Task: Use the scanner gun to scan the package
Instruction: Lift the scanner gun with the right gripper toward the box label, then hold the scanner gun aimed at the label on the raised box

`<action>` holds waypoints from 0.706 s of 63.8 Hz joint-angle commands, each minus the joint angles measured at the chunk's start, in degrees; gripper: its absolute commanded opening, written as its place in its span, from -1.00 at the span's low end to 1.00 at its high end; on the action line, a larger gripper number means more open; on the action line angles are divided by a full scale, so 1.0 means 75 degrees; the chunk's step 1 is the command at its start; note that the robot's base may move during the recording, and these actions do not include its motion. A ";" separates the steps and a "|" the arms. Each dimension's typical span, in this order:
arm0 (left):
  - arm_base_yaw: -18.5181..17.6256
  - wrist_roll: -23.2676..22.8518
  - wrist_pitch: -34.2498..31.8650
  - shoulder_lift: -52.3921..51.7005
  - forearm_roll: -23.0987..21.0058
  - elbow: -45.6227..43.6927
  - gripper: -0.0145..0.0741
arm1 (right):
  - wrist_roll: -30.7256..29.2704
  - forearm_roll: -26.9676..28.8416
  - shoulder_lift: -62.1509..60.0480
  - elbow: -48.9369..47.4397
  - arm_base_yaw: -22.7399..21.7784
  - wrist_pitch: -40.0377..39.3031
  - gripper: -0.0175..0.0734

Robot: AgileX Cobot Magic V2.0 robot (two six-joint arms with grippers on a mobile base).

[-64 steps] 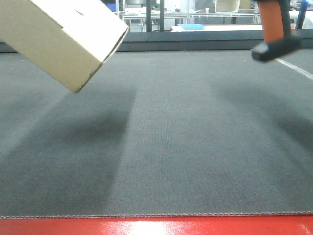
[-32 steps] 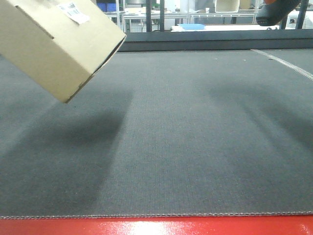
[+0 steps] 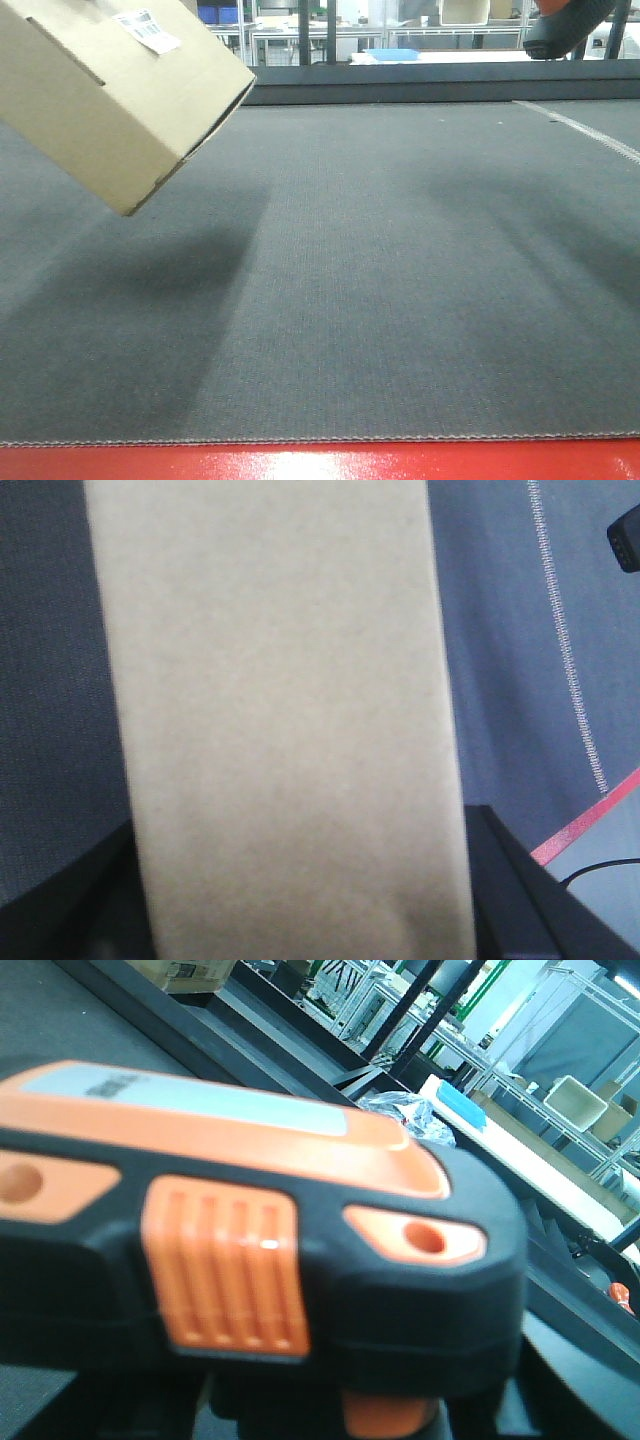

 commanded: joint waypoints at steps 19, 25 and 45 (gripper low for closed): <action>-0.0033 0.0044 -0.0344 -0.0095 -0.0254 -0.0032 -0.92 | -0.0077 -0.0079 -0.0144 -0.0141 -0.0026 -0.0449 -0.97; -0.0033 0.0031 -0.0448 -0.0095 -0.0305 -0.0032 -0.92 | -0.0077 0.0001 -0.0144 -0.0141 -0.0026 -0.0449 -0.97; -0.0033 0.0031 -0.0464 -0.0095 -0.0320 -0.0032 -0.92 | 0.0268 0.2394 -0.0347 -0.0141 -0.0026 -0.0503 -0.97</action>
